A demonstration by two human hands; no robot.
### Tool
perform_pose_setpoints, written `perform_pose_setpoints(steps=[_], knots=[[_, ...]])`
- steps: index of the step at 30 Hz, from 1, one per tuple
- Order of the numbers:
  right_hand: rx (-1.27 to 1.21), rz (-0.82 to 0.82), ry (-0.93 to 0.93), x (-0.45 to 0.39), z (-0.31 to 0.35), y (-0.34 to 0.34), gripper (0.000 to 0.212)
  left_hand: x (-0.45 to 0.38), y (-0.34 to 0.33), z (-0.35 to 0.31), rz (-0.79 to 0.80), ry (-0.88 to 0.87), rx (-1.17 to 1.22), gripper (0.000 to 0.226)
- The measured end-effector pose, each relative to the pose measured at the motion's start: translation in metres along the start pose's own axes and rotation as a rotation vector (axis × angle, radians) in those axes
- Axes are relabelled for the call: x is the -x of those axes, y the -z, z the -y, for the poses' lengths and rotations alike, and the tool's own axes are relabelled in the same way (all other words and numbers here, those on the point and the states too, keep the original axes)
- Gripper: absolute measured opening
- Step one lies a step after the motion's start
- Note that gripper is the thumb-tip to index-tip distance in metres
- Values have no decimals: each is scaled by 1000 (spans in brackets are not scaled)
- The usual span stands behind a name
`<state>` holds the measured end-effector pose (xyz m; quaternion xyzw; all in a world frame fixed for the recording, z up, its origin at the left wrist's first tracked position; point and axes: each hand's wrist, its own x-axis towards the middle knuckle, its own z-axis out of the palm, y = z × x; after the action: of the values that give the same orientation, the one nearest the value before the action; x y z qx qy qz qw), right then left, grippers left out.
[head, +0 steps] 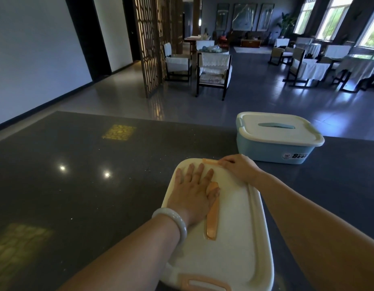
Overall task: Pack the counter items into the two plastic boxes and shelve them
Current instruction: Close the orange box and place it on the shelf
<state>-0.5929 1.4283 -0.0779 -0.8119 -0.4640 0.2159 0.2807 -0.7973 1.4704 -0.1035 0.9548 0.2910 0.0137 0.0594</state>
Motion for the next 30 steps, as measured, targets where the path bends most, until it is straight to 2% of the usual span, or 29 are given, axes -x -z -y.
perform_pose_setpoints(steps=[5, 8, 11, 13, 16, 21, 24, 26, 28, 30], knots=[[-51, -112, -93, 22, -10, -1, 21, -5, 8, 8, 16, -138, -1, 63], [-78, -210, -197, 47, -13, 0, 22, -10, 21, 11, 51, -216, -107, 66], [-102, -318, -321, 76, -18, -3, 23, -9, 35, 9, 52, -172, -175, 84], [-55, -389, -386, 103, -21, -7, 24, 5, 39, 5, -24, -136, -192, 86], [19, -433, -444, 143, -25, -12, 29, 48, 35, 6, -139, 27, -80, 76], [100, -326, -471, 183, -25, -5, 25, 140, 16, 21, -156, 445, 149, 78], [189, -260, -441, 174, -22, 11, 43, 168, 12, 20, -219, 672, 447, 80], [223, -174, -414, 151, -16, 21, 51, 167, 11, 19, -211, 724, 596, 65], [230, -90, -401, 131, -11, 22, 53, 163, 9, 19, -234, 726, 641, 38], [180, -34, -375, 124, -14, 14, 56, 159, 9, 23, -264, 721, 647, 24]])
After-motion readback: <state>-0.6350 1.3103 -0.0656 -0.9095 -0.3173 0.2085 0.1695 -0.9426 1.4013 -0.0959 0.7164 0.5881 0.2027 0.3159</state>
